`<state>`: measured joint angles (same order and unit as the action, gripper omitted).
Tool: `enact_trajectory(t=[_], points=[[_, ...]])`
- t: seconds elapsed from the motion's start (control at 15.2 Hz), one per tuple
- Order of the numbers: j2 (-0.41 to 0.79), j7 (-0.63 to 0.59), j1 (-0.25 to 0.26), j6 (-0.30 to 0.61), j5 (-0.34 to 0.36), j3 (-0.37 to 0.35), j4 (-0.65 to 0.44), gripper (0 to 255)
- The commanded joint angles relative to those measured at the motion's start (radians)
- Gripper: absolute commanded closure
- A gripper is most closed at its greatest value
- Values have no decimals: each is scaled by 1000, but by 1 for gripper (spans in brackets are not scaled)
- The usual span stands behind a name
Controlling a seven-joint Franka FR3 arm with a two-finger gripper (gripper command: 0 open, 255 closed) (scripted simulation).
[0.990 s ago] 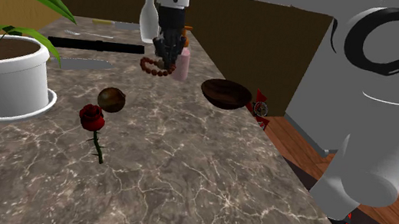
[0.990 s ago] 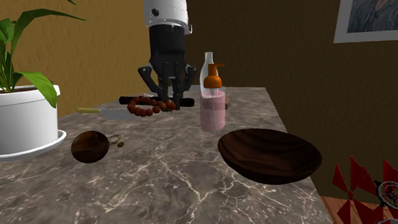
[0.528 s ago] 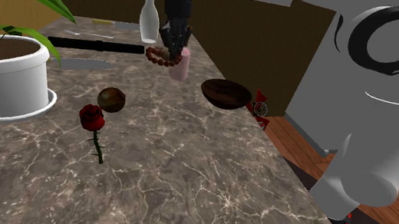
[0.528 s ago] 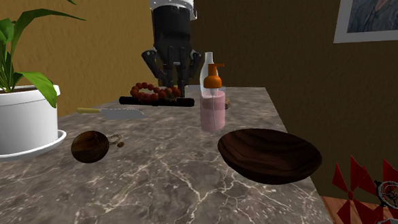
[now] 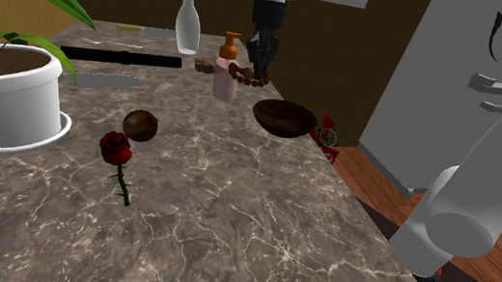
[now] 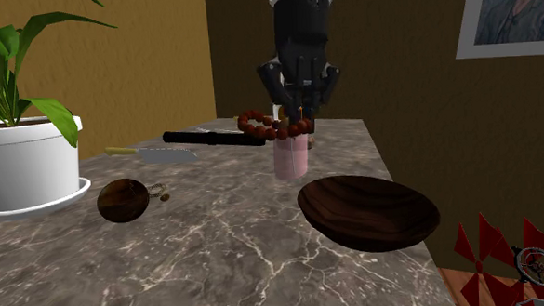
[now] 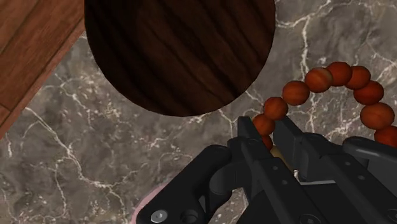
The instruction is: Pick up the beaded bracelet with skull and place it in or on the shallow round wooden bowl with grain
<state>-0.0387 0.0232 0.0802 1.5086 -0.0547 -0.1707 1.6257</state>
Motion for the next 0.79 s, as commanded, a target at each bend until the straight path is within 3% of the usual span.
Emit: enact_trajectory(t=[0.0, 0.46, 0.73], points=[[-67, 45, -20, 4, -6, 23, 72, 255], [-254, 190, -75, -1, 4, 110, 261, 255], [-271, 199, -77, 39, 5, 115, 318, 255]])
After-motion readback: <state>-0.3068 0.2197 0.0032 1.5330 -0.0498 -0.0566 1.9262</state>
